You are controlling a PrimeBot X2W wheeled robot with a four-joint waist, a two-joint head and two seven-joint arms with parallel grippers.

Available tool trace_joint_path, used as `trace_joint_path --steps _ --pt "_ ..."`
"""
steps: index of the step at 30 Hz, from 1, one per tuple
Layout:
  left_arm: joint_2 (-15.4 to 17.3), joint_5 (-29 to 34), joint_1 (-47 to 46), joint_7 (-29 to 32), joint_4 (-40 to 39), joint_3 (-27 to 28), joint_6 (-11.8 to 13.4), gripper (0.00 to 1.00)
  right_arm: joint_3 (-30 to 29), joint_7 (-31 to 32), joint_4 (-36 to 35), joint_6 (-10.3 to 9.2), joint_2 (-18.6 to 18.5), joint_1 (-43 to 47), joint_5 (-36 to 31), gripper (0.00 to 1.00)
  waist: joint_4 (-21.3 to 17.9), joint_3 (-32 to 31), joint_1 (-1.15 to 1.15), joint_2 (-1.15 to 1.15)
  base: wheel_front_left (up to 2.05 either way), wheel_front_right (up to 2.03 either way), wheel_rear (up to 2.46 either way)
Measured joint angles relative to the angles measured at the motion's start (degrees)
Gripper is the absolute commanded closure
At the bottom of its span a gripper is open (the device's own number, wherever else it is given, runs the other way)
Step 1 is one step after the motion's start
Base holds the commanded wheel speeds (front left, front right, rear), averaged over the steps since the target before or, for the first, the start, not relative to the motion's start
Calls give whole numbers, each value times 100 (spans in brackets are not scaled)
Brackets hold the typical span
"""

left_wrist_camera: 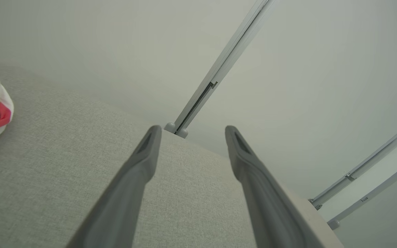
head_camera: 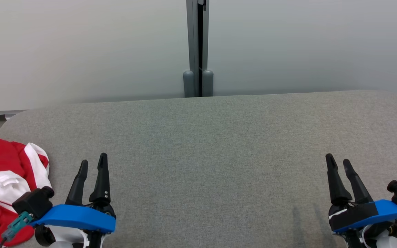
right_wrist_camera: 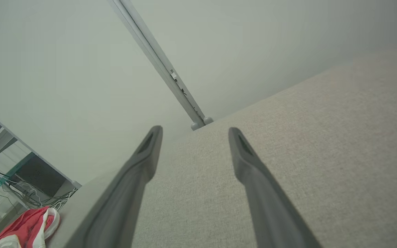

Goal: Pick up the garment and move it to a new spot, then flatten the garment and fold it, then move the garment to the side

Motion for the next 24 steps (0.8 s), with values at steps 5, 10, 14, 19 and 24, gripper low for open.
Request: trace_joint_path --steps 5,10,14,19,24 --pt "12 383 0 -73 67 -24 0 0 1 -51 35 1 1 -12 -400 0 -3 -5 0 0 0 0 0" --pt "31 724 1 -164 130 -54 0 0 19 -81 64 1 7 -50 -730 0 -15 -12 0 0 0 0 0" --pt "52 968 1 -222 171 -79 0 0 57 -124 80 1 11 -57 -958 0 -21 -11 0 0 0 0 0" --pt "77 1255 0 -297 243 -140 0 0 122 -131 107 1 11 -64 -1245 0 -29 -12 0 0 0 0 0" --pt "115 1508 -1 -366 341 -166 0 0 149 -130 120 1 20 -71 -1524 0 -38 -12 0 0 0 0 0"
